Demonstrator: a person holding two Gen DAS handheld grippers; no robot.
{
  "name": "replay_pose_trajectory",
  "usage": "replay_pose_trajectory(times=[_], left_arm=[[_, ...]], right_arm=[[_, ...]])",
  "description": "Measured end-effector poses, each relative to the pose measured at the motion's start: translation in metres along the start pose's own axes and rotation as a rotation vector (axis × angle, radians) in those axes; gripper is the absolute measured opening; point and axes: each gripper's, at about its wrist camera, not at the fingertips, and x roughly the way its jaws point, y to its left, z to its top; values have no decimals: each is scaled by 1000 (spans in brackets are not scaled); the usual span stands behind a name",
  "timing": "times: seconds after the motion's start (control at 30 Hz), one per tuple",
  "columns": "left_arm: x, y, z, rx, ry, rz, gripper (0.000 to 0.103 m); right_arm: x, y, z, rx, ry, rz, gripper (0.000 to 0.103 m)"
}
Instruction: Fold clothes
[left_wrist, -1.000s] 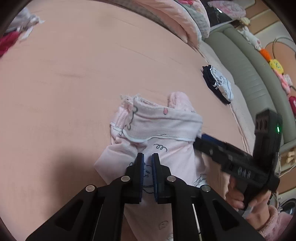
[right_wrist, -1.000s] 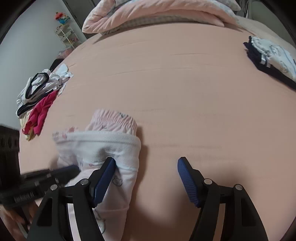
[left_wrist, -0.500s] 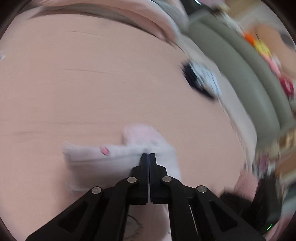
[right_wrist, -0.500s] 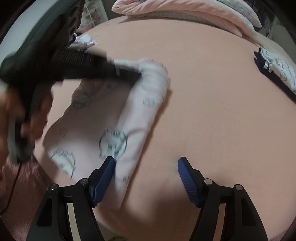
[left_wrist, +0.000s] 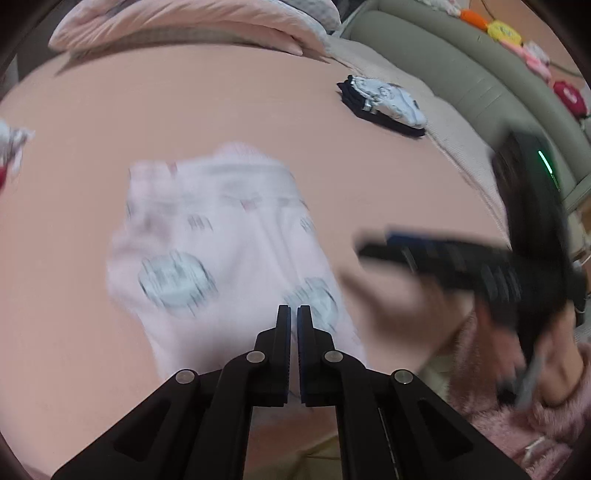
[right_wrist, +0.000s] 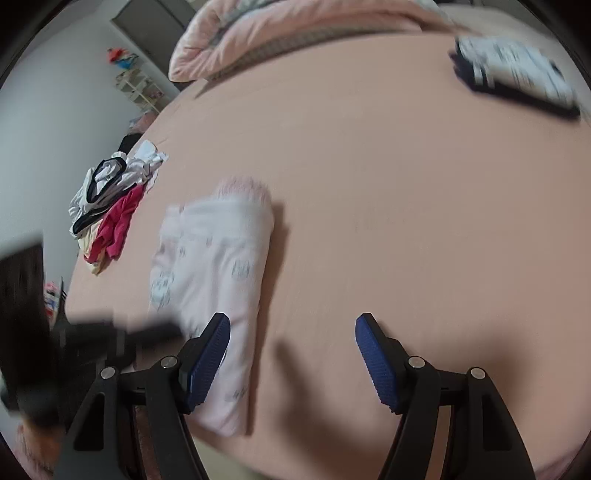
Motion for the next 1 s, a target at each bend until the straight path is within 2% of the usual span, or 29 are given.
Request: replay_pose_trajectory(times=[0.1,0.2,0.3,0.43,0.47,0.53,0.57,0.6,0.67,0.77,0.8,0.87,0.93,1.0], left_arm=[[11,4,-13,-42,28,-13,4],[25,8,-17,-113,50,-31,4],[19,20,-30,-170,76,-74,4],[-9,35,-40,-282,12,-110,4],[-18,39,-41,-298,-21,-97,6],[-35,47,-41,-325,-93,-61,17],[-39,51,-39,-333,-112,-55,33],[-41,55,-37,-339,-127,-50,44],[-46,64,-33,-351,-157,-41,44],[-40,77,-27,-354,-149,50,43],[-42,81,-31,-367,-145,53,36],[-44,86,-36,-380,-143,65,32],[-47,85,-40,-374,-161,55,32],[-60,88,-44,-358,-196,7,32]], right_arm=[[15,0,23,-92,44,-48,70],[39,-10,31,-109,124,-51,72],[51,7,42,-194,104,-93,72],[57,12,52,-174,103,-89,72],[49,8,46,-135,91,-67,72],[29,-5,27,-41,61,-13,72],[26,-10,16,5,76,38,72],[25,-15,5,51,99,96,72],[25,-16,-13,94,89,129,73],[31,-4,-25,118,62,119,75],[34,2,-24,114,59,106,77],[31,14,-20,81,66,92,80],[34,20,-14,50,44,67,80],[31,23,-12,18,23,47,80]])
